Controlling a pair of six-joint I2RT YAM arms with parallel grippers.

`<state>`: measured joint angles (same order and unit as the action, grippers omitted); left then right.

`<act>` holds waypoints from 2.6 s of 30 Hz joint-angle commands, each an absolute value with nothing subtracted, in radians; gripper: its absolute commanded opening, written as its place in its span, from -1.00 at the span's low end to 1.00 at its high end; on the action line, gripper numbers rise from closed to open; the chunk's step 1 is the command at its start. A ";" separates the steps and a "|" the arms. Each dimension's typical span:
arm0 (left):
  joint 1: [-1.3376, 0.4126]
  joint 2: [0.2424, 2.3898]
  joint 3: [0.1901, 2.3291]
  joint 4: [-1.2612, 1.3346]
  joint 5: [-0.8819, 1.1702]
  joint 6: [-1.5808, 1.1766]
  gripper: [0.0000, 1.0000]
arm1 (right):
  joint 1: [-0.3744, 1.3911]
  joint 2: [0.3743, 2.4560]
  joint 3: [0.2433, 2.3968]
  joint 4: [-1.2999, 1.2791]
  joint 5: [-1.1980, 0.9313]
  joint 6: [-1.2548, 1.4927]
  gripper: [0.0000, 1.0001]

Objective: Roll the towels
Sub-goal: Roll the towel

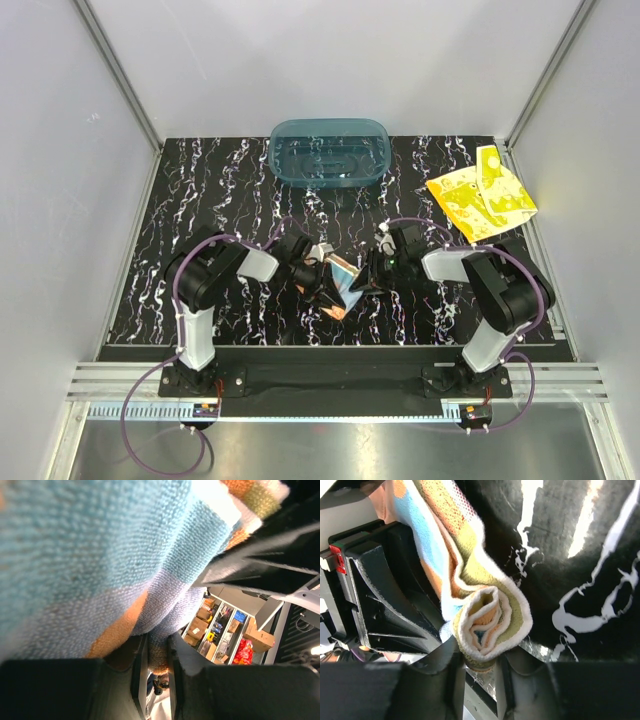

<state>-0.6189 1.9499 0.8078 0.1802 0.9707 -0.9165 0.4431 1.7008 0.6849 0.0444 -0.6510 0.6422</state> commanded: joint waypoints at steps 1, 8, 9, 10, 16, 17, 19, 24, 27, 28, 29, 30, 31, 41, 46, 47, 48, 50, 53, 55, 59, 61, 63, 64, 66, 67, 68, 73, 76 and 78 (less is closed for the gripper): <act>-0.603 1.970 0.795 0.086 0.894 -0.904 -0.58 | 0.472 1.735 0.710 0.025 -0.621 0.617 -0.45; -0.614 1.853 0.890 -0.211 0.652 -0.749 -0.16 | 0.495 1.723 0.787 -0.156 -0.542 0.569 -0.54; -0.623 1.835 0.917 -0.275 0.596 -0.735 -0.10 | 0.495 1.720 0.793 -0.172 -0.534 0.562 -0.54; -0.627 1.818 0.928 -0.299 0.571 -0.724 -0.06 | 0.499 1.717 0.807 -0.190 -0.519 0.557 -0.55; -0.705 1.669 1.018 -0.480 0.329 -0.661 0.08 | 0.525 1.697 0.857 -0.296 -0.469 0.548 -0.58; -0.722 1.626 1.047 -0.512 0.286 -0.644 0.08 | 0.531 1.695 0.865 -0.323 -0.466 0.548 -0.59; -0.794 1.582 1.080 -0.544 0.134 -0.620 0.10 | 0.541 1.690 0.883 -0.359 -0.453 0.551 -0.59; -1.000 1.511 1.152 -0.591 -0.173 -0.540 0.11 | 0.554 1.681 0.916 -0.413 -0.442 0.555 -0.59; -1.101 1.525 1.167 -0.578 -0.247 -0.500 0.12 | 0.554 1.681 0.936 -0.437 -0.439 0.552 -0.58; -1.117 1.546 1.167 -0.574 -0.253 -0.492 0.13 | 0.554 1.681 0.942 -0.445 -0.437 0.552 -0.58; -1.130 1.558 1.169 -0.566 -0.255 -0.491 0.13 | 0.555 1.681 0.945 -0.449 -0.436 0.552 -0.58; -1.152 1.572 1.167 -0.560 -0.256 -0.486 0.13 | 0.555 1.686 0.948 -0.452 -0.436 0.552 -0.58; -1.161 1.594 1.164 -0.552 -0.256 -0.485 0.11 | 0.555 1.686 0.954 -0.457 -0.437 0.551 -0.58; -1.198 1.697 1.117 -0.437 -0.213 -0.476 0.09 | 0.555 1.701 0.969 -0.476 -0.434 0.546 -0.57; -1.198 1.761 1.097 -0.417 -0.201 -0.477 0.08 | 0.555 1.710 0.974 -0.479 -0.436 0.543 -0.56; -1.198 1.764 1.082 -0.404 -0.202 -0.482 0.08 | 0.555 1.713 0.974 -0.480 -0.437 0.543 -0.57; -1.200 1.770 1.074 -0.399 -0.206 -0.485 0.08 | 0.554 1.715 0.976 -0.480 -0.437 0.542 -0.57; -1.198 1.778 1.069 -0.413 -0.245 -0.494 0.08 | 0.557 1.717 0.976 -0.486 -0.437 0.535 -0.56; -1.193 1.790 1.057 -0.420 -0.268 -0.502 0.08 | 0.555 1.726 0.985 -0.497 -0.440 0.525 -0.54; -1.192 1.801 1.039 -0.420 -0.273 -0.511 0.08 | 0.555 1.733 0.992 -0.511 -0.440 0.520 -0.52; -1.174 1.807 1.002 -0.414 -0.285 -0.535 0.04 | 0.555 1.753 1.011 -0.534 -0.433 0.502 -0.45; -1.161 1.809 0.991 -0.422 -0.288 -0.552 -0.04 | 0.555 1.762 1.029 -0.554 -0.428 0.488 -0.39; -1.146 1.819 0.985 -0.440 -0.310 -0.572 -0.24 | 0.554 1.776 1.048 -0.577 -0.419 0.469 -0.36; -1.143 1.821 0.977 -0.446 -0.310 -0.583 -0.27 | 0.554 1.779 1.054 -0.584 -0.414 0.463 -0.34; -1.140 1.827 0.976 -0.451 -0.318 -0.589 -0.33 | 0.548 1.786 1.071 -0.604 -0.403 0.449 -0.26; -1.138 1.830 0.977 -0.453 -0.319 -0.589 -0.35 | 0.546 1.789 1.075 -0.610 -0.402 0.442 -0.23; -1.137 1.841 0.982 -0.456 -0.319 -0.589 -0.37 | 0.542 1.792 1.084 -0.615 -0.402 0.437 -0.17; -1.140 1.861 0.994 -0.465 -0.313 -0.584 -0.52 | 0.491 1.784 1.111 -0.660 -0.399 0.410 0.18; -1.134 1.853 0.983 -0.440 -0.290 -0.574 -0.64 | 0.451 1.760 1.126 -0.687 -0.393 0.379 0.37; -1.108 1.847 0.964 -0.414 -0.226 -0.551 -0.71 | 0.407 1.738 1.140 -0.704 -0.391 0.371 0.39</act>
<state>-1.1484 1.7683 1.0470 -0.3500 -0.3054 -0.5663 0.4580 1.7844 1.0943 -0.6456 -0.4099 0.4149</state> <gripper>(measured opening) 0.301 0.690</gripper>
